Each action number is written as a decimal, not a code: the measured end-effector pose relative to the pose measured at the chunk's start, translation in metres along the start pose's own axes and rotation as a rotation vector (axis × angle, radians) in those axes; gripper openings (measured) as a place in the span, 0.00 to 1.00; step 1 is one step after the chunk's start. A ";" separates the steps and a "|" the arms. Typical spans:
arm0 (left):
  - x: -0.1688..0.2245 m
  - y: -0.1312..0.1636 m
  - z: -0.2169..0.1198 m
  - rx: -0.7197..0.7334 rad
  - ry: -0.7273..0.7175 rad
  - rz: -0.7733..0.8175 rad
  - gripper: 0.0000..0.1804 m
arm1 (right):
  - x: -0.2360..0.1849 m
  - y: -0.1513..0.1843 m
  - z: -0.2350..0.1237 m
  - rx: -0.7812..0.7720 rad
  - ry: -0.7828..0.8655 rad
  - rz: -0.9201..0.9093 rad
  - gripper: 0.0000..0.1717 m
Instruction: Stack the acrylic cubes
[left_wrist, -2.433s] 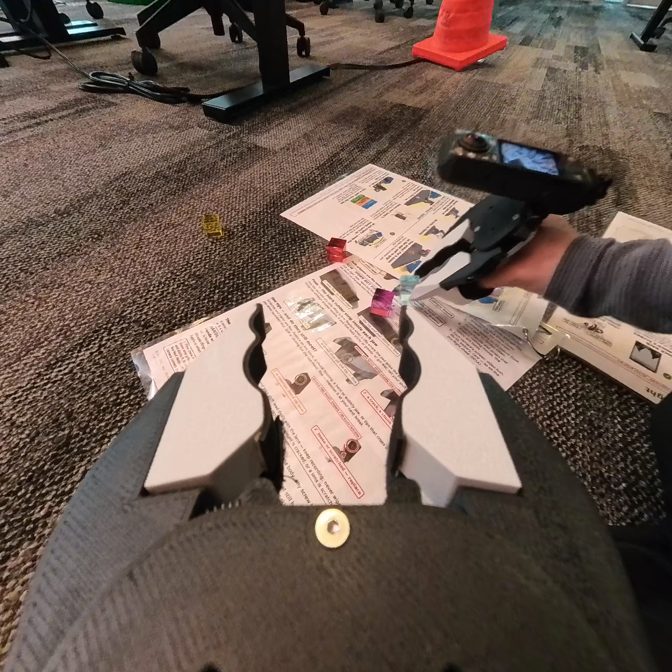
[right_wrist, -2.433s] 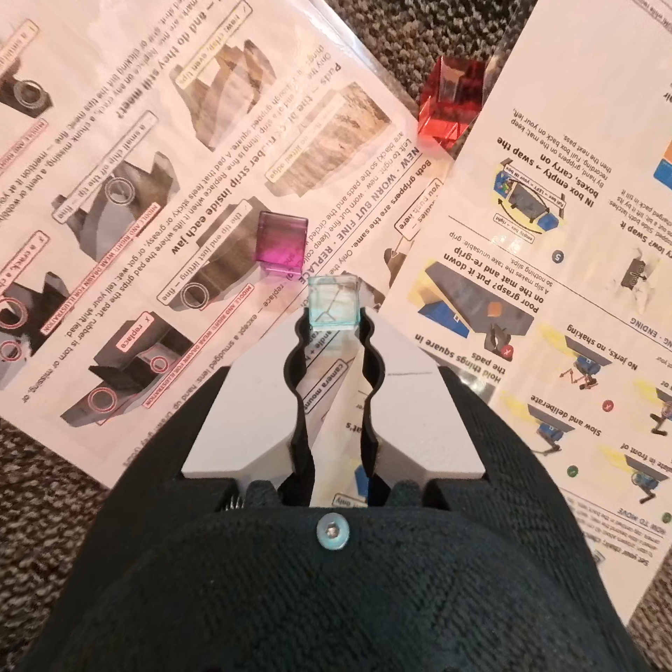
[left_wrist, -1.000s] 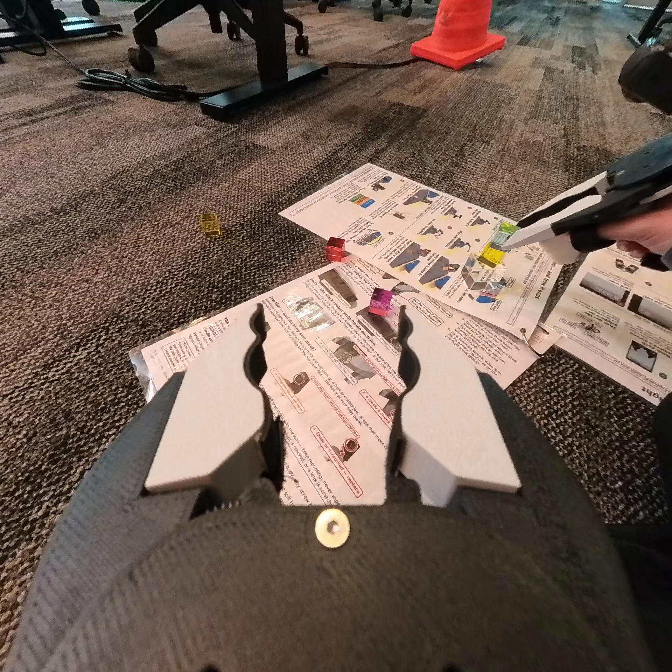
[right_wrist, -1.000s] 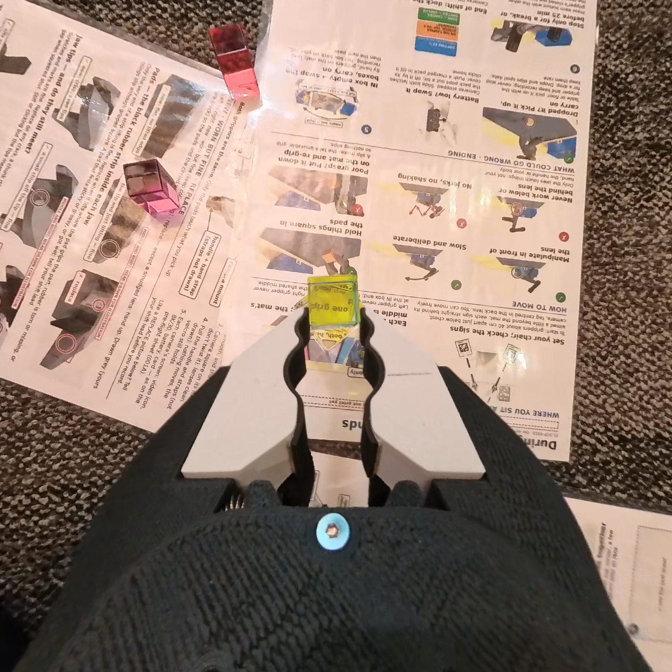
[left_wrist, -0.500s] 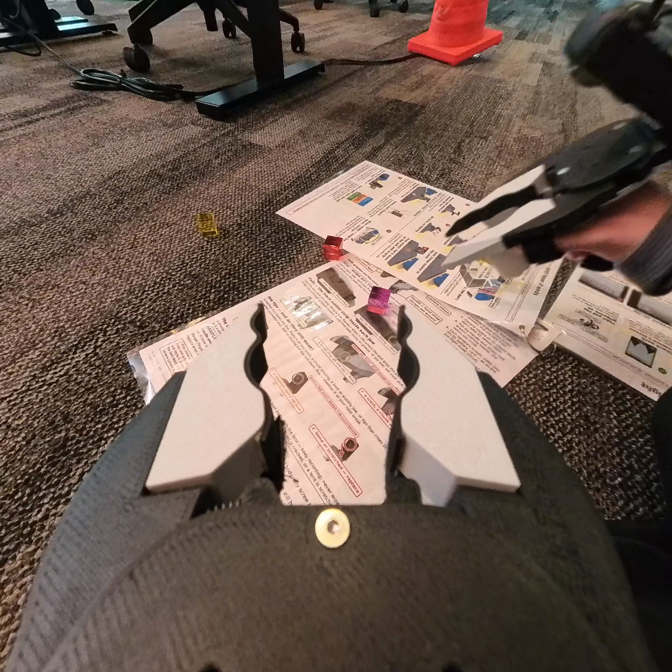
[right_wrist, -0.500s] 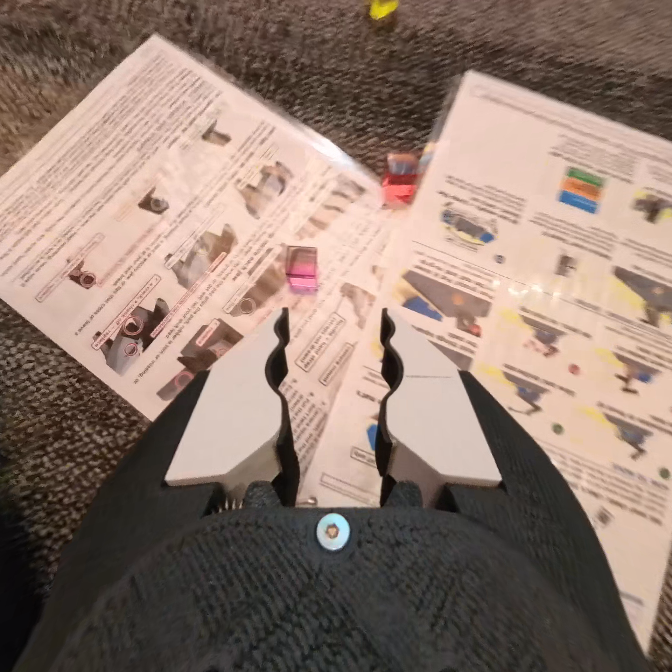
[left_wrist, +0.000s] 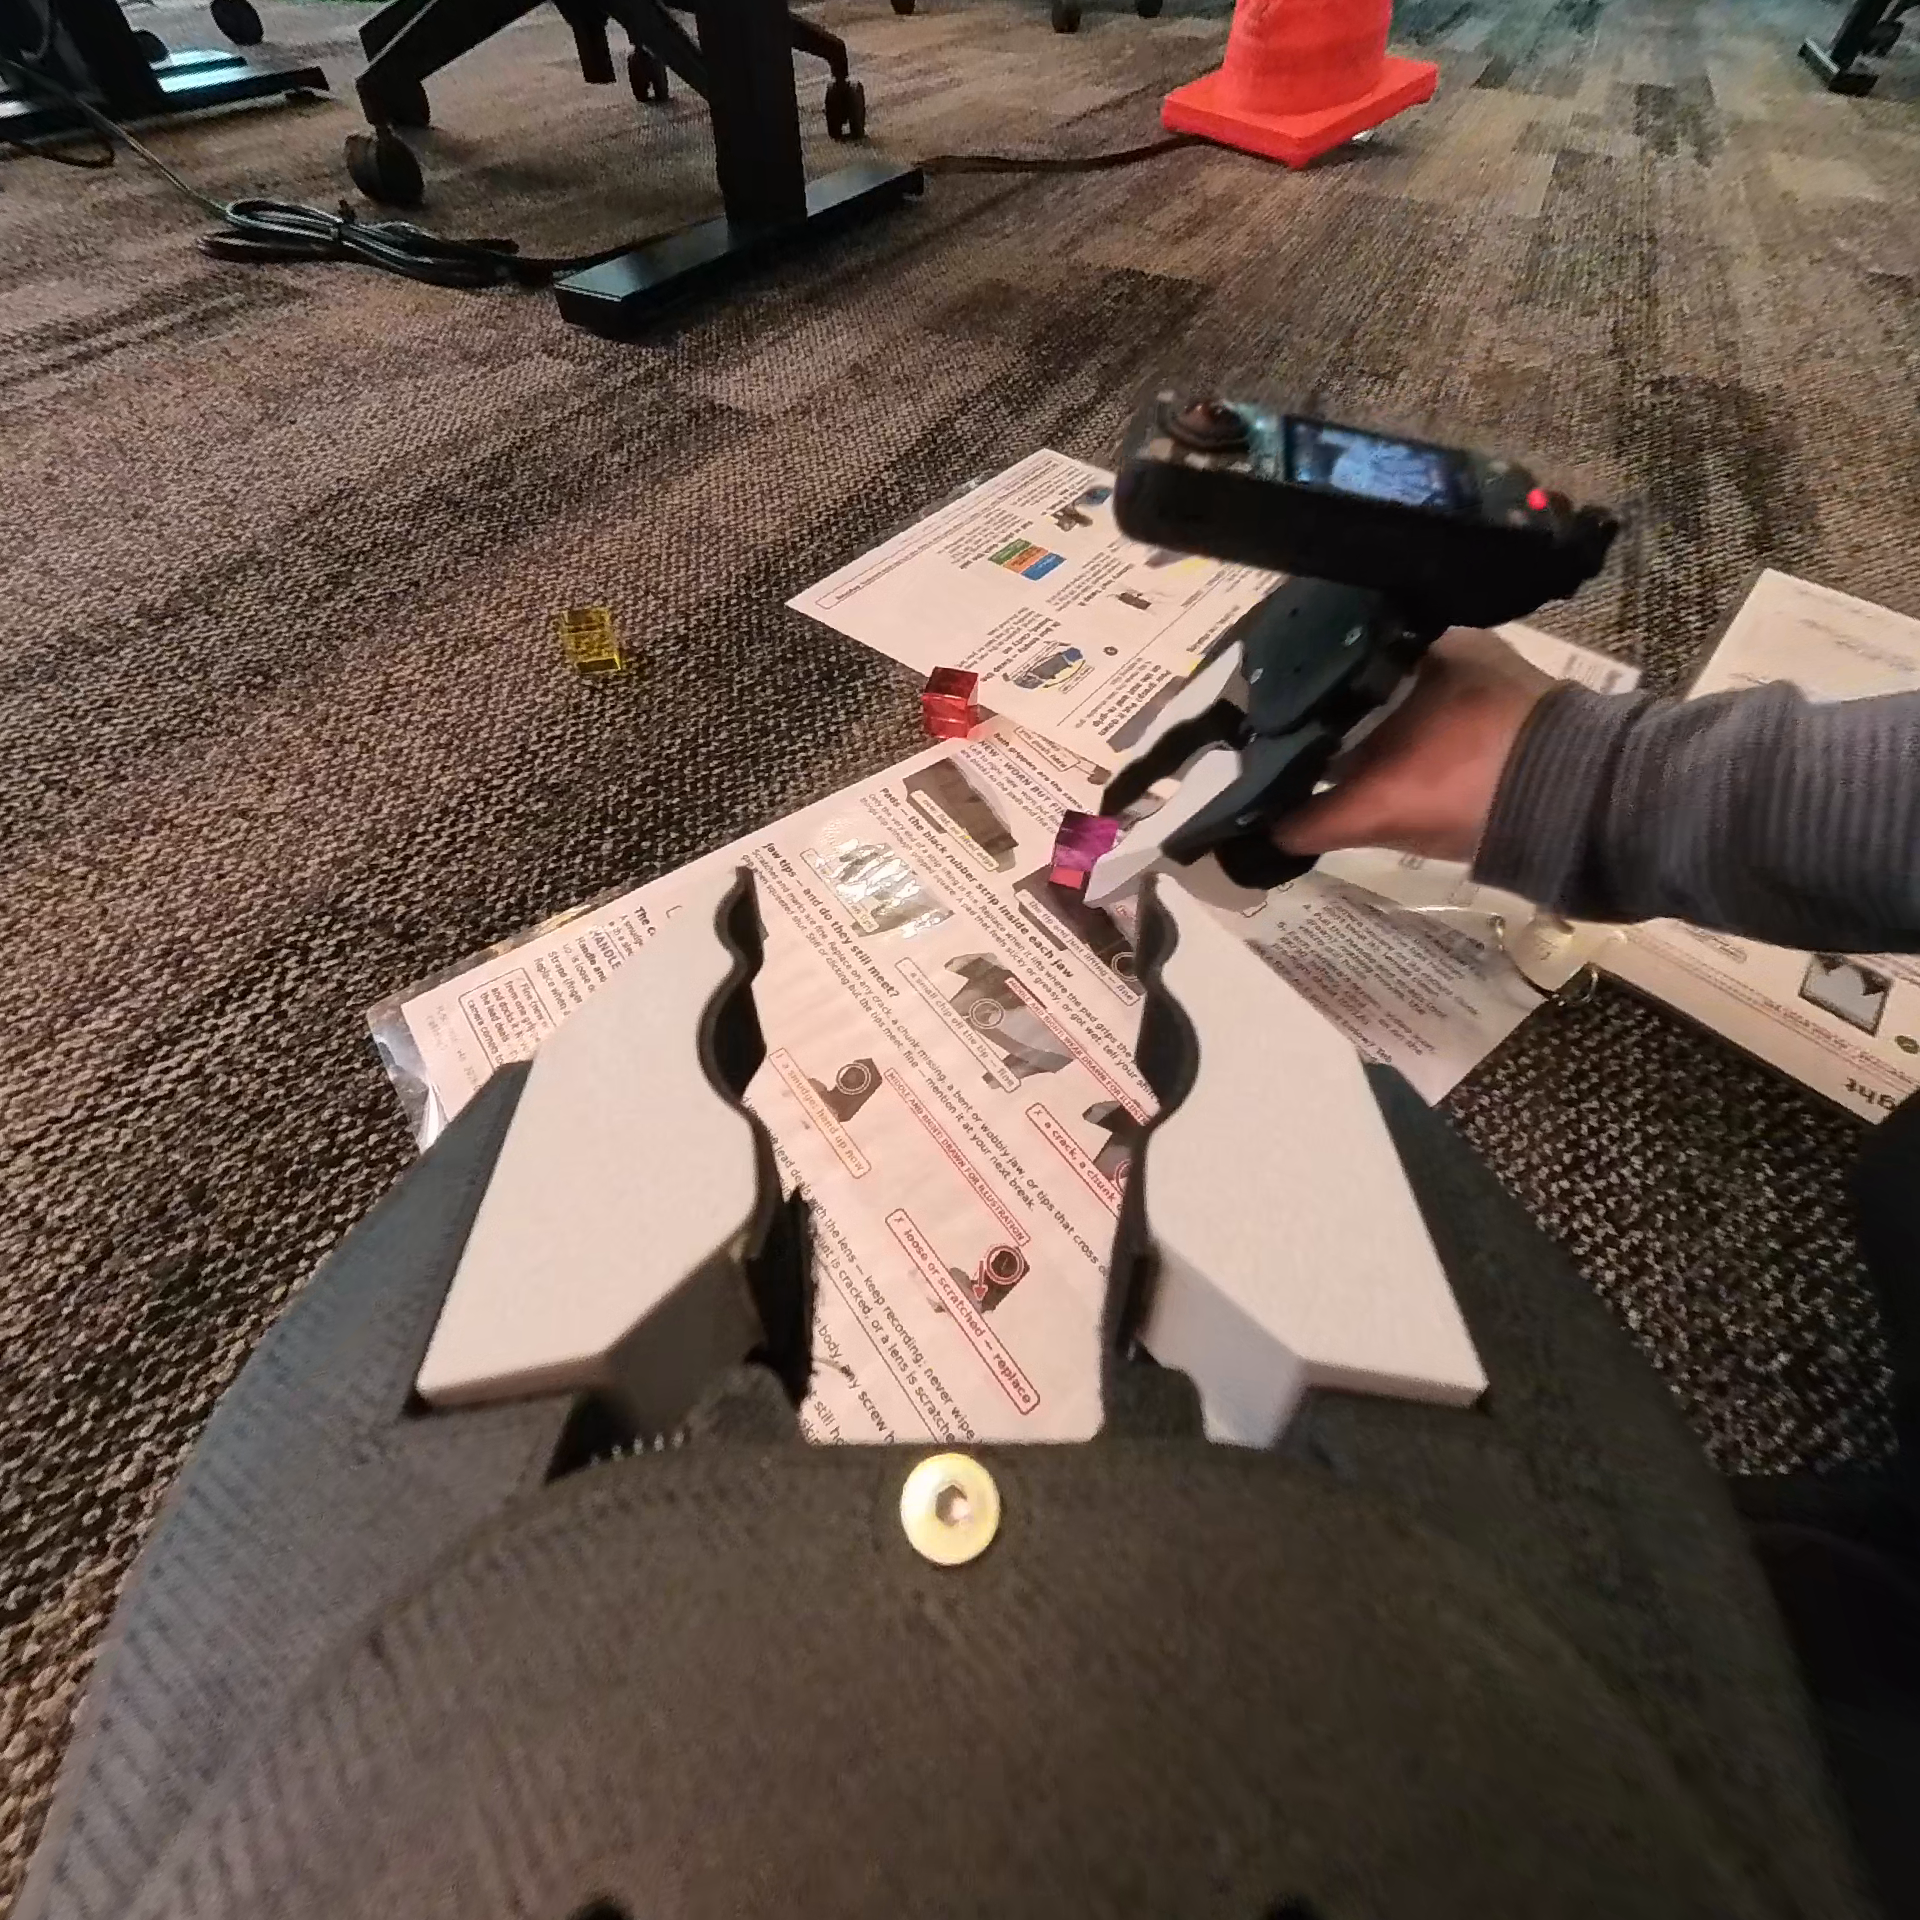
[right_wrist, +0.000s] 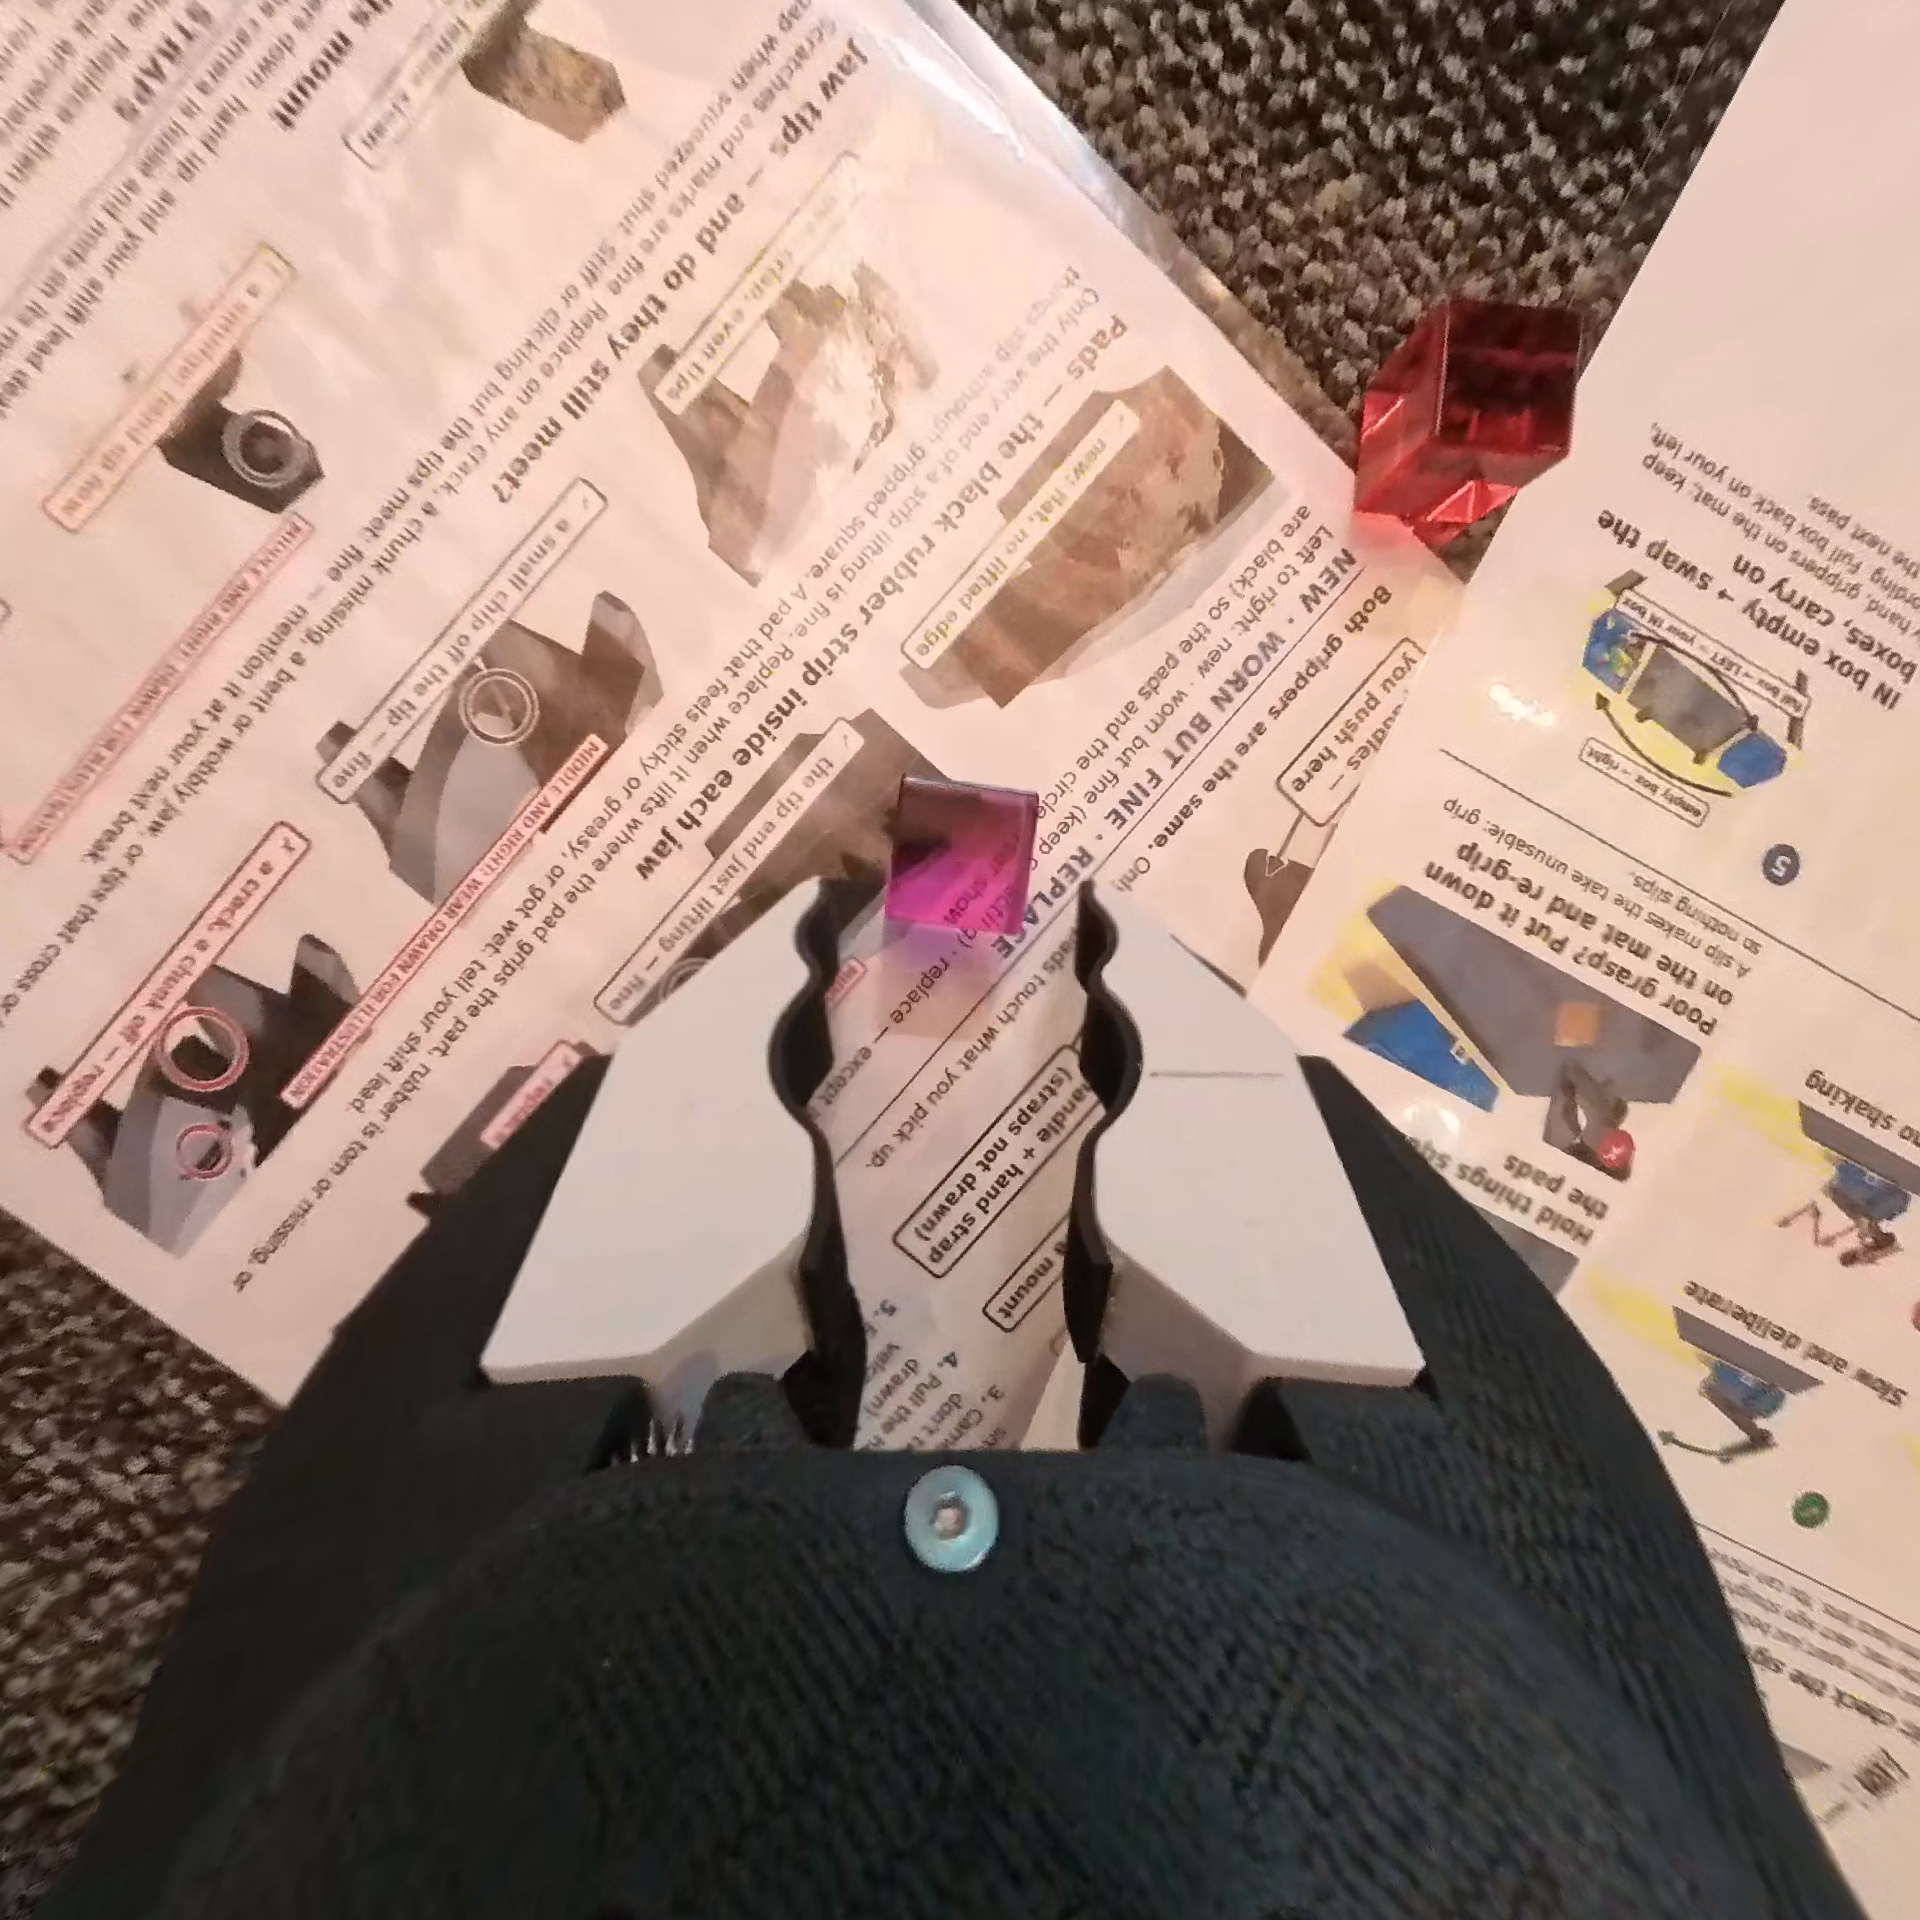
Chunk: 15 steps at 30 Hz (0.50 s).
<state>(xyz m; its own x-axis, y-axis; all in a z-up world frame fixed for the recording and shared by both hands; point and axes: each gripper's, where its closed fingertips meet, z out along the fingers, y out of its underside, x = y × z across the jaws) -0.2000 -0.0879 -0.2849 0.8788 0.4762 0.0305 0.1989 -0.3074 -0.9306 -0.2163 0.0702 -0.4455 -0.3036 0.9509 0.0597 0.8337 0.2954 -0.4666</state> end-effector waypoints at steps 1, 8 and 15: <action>0.000 0.000 0.000 0.000 0.000 0.000 0.40 | 0.000 0.001 0.001 -0.009 0.006 -0.009 0.23; 0.000 0.000 0.000 0.000 -0.002 0.000 0.40 | -0.001 0.002 -0.002 -0.015 0.013 -0.028 0.14; -0.002 0.000 -0.001 0.003 -0.003 -0.011 0.40 | 0.010 -0.007 -0.050 0.076 0.016 0.004 0.14</action>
<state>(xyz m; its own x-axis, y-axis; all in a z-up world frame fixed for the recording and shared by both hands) -0.2015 -0.0892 -0.2845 0.8754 0.4819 0.0393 0.2067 -0.2995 -0.9314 -0.2022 0.0818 -0.3972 -0.2924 0.9536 0.0712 0.7970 0.2841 -0.5329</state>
